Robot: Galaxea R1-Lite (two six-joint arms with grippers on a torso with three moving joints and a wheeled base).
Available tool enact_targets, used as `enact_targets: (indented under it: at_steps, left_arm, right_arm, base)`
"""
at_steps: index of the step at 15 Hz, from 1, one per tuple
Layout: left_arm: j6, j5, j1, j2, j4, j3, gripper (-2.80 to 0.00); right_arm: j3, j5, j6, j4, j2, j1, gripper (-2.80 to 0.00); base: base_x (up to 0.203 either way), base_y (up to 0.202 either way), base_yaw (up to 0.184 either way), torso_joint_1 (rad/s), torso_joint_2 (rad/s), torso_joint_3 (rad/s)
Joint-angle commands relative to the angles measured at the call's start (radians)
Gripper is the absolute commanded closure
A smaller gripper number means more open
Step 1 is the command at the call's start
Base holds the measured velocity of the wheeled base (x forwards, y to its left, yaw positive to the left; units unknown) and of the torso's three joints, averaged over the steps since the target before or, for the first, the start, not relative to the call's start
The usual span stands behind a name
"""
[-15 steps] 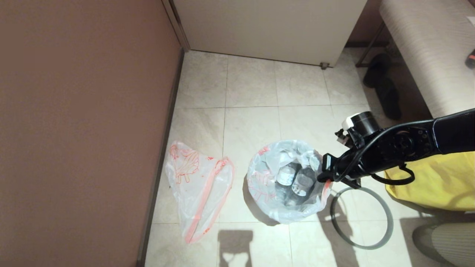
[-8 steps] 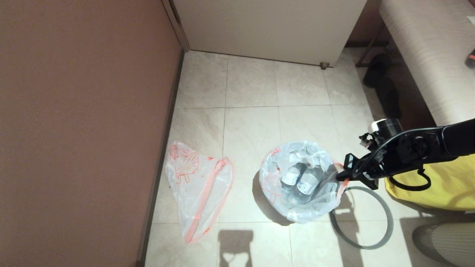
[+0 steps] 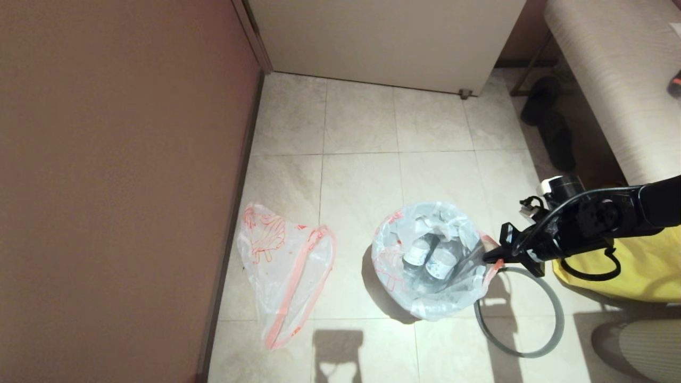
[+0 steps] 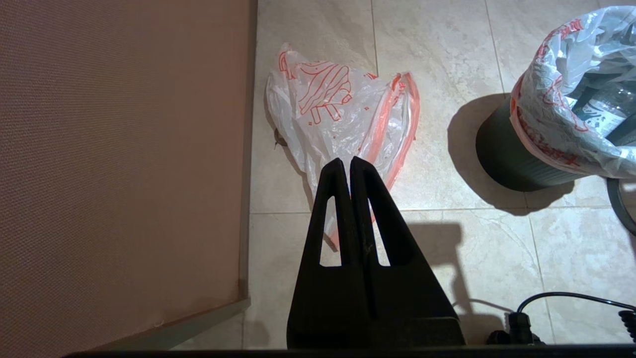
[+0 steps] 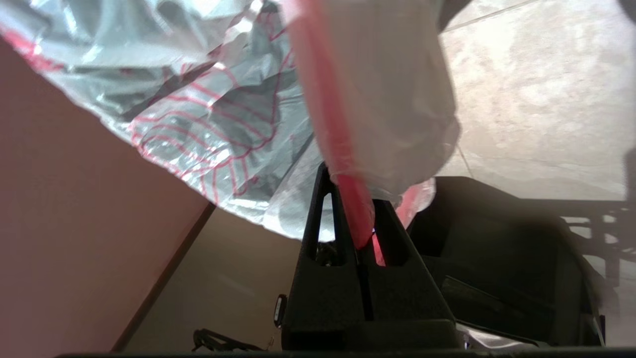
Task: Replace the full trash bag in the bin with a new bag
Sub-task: Place the trash bag on the floor
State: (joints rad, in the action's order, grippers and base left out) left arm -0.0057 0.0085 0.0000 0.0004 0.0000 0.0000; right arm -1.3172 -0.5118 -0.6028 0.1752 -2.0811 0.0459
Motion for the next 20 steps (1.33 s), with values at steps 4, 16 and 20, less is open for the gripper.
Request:
enact_targets:
  at_steps: [4, 16, 20]
  left_arm:
    - [0.0, 0.001, 0.0, 0.001, 0.0, 0.0, 0.0]
    - [0.0, 0.001, 0.0, 0.0, 0.0, 0.0, 0.0]
    - [0.0, 0.001, 0.0, 0.0, 0.0, 0.0, 0.0]
  right_arm:
    - [0.004, -0.017, -0.005, 0.003, 0.074, 0.114, 0.0]
    - [-0.389, 0.108, 0.093, 0.03, -0.358, 0.272, 0.0]
    - [-0.664, 0.164, 0.109, 0.145, -0.547, 0.324, 0.0]
  base:
    - [0.0, 0.0, 0.0, 0.0, 0.0, 0.0]
    - [0.0, 0.0, 0.0, 0.0, 0.0, 0.0]
    - [0.0, 0.0, 0.0, 0.0, 0.0, 0.0]
